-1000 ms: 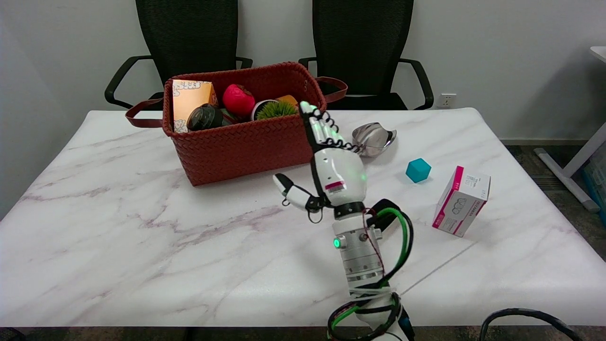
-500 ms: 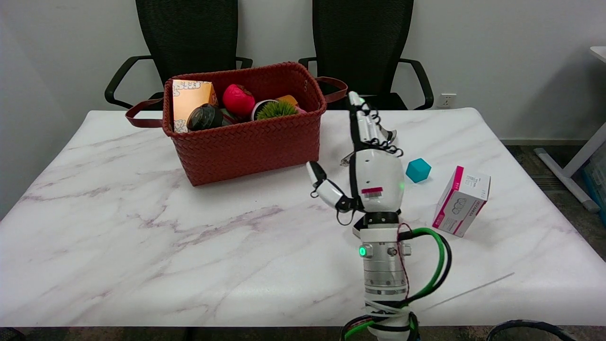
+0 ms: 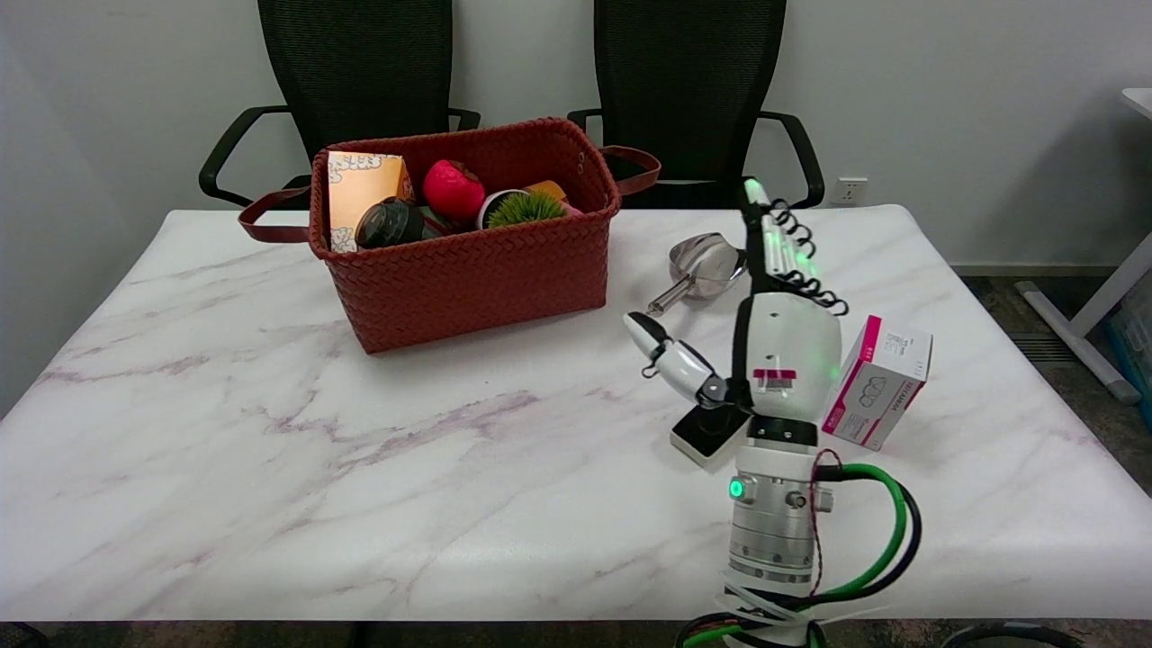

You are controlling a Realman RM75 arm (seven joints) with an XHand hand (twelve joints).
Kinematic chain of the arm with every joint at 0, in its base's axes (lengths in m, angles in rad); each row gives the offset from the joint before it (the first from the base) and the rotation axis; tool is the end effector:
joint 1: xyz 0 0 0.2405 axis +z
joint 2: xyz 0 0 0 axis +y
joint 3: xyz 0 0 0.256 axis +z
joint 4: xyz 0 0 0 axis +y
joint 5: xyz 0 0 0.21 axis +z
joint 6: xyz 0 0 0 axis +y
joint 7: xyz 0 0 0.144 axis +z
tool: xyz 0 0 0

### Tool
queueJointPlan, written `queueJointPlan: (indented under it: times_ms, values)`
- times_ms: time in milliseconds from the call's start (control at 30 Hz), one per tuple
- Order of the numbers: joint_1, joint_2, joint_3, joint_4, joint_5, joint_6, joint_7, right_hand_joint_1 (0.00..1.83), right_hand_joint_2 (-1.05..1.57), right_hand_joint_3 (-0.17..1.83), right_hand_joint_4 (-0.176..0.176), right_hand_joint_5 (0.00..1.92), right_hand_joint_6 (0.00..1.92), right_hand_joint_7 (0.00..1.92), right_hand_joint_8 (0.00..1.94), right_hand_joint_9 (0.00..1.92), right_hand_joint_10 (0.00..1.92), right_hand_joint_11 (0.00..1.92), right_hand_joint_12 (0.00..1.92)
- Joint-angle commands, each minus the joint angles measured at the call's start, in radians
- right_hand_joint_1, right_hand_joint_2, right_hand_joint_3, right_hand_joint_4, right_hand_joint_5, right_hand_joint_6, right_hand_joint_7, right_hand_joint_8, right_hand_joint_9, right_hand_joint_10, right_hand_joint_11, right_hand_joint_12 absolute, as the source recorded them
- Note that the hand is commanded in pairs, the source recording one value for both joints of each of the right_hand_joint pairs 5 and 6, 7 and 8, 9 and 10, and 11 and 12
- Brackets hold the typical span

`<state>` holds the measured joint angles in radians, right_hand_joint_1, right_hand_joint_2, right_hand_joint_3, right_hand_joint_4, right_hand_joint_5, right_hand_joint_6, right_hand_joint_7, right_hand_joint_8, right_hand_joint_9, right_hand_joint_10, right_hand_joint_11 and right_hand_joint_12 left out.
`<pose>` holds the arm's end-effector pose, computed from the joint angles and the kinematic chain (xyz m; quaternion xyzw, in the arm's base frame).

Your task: Pick up the white paper box.

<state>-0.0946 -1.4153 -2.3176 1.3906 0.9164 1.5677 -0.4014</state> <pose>-0.2372 -0.2196 0.2060 0.5354 0.0982 0.4362 0.7165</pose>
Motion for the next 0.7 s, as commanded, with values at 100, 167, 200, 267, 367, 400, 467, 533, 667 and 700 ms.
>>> queueJointPlan:
  times_ms: [100,167,200,267,367,400,467,533,667,700]
  values:
    - [-0.023,0.025,-0.003,0.027,0.118,0.199,-0.016,0.88,0.67,-0.17,0.0,0.14,0.14,0.22,0.22,0.25,0.25,0.38,0.38]
    - [-0.026,0.028,-0.002,0.034,0.13,0.21,-0.016,0.82,0.67,-0.17,0.0,0.09,0.09,0.16,0.16,0.23,0.23,0.37,0.37]
    - [-0.027,0.03,0.0,0.037,0.136,0.217,-0.015,0.81,0.68,-0.17,0.0,0.06,0.06,0.13,0.13,0.22,0.22,0.35,0.35]
    - [-0.027,0.032,0.004,0.044,0.151,0.235,-0.015,0.75,0.72,-0.17,0.0,0.01,0.01,0.08,0.08,0.2,0.2,0.33,0.33]
    - [-0.027,0.036,0.009,0.055,0.18,0.262,-0.014,0.68,0.77,-0.14,0.0,0.0,0.0,0.03,0.03,0.17,0.17,0.32,0.32]
    - [-0.027,0.037,0.009,0.058,0.19,0.269,-0.013,0.67,0.78,-0.09,0.0,0.0,0.0,0.02,0.02,0.16,0.16,0.31,0.31]
    - [-0.027,0.041,0.014,0.073,0.216,0.279,-0.013,0.65,0.8,-0.03,0.0,0.0,0.0,0.0,0.0,0.14,0.14,0.29,0.29]
    - [-0.027,0.044,0.022,0.085,0.237,0.282,-0.013,0.63,0.82,0.04,0.0,0.0,0.0,0.0,0.0,0.11,0.11,0.27,0.27]
    - [-0.028,0.047,0.057,0.089,0.279,0.282,-0.013,0.59,0.85,0.15,0.0,0.0,0.0,0.0,0.0,0.08,0.08,0.24,0.24]
    - [-0.029,0.048,0.066,0.089,0.287,0.282,-0.012,0.59,0.85,0.16,0.0,0.0,0.0,0.0,0.0,0.07,0.07,0.24,0.24]
